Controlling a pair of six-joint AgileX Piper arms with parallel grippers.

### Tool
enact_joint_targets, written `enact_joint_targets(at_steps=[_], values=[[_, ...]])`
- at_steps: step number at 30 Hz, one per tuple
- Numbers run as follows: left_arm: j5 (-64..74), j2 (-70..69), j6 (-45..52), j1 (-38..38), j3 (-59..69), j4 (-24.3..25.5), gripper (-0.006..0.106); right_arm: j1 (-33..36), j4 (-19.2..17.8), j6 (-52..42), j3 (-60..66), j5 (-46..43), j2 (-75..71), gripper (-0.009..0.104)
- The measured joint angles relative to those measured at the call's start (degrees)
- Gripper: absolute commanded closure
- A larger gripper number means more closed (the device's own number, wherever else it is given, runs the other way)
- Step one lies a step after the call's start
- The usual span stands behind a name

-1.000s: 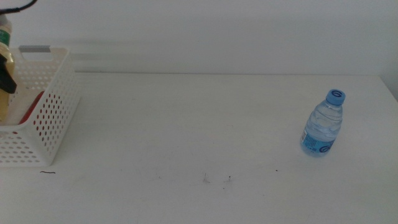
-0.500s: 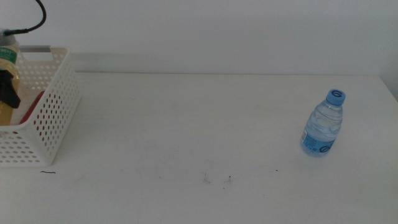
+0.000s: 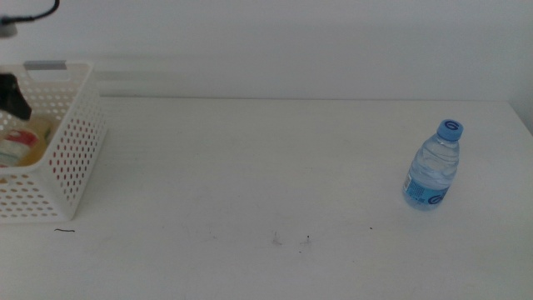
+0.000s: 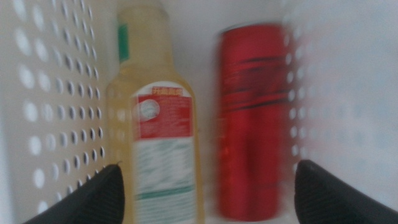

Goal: Use arms to grab the bottles and put them into the dustbin to the left of the table.

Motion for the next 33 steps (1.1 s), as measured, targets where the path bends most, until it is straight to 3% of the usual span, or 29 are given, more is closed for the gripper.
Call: enact_joint_targets(at_steps=[6, 9, 12, 17, 22, 26, 33], values=[[-3.9, -10.7, -2.5, -6.0, 2.5, 2.3, 0.007, 0.0, 0.0, 0.0, 0.0, 0.0, 0.0, 0.003], [-9.2, -18.9, -1.0, -10.0, 9.6, -0.1, 0.007, 0.0, 0.0, 0.0, 0.0, 0.0, 0.0, 0.003], [-16.5, -28.6, 4.8, -13.4, 20.1, -7.5, 0.007, 0.0, 0.0, 0.0, 0.0, 0.0, 0.0, 0.003], [-19.2, -46.0, 20.3, -16.9, 35.1, -25.4, 0.007, 0.0, 0.0, 0.0, 0.0, 0.0, 0.0, 0.003], [-13.2, -55.5, 28.8, -17.4, 44.5, -35.2, 0.007, 0.0, 0.0, 0.0, 0.0, 0.0, 0.0, 0.003], [-11.3, -58.9, 29.9, -17.7, 46.8, -37.4, 0.007, 0.0, 0.0, 0.0, 0.0, 0.0, 0.0, 0.003], [-13.4, -59.1, 28.9, -24.2, 47.0, -36.0, 0.007, 0.0, 0.0, 0.0, 0.0, 0.0, 0.0, 0.003]])
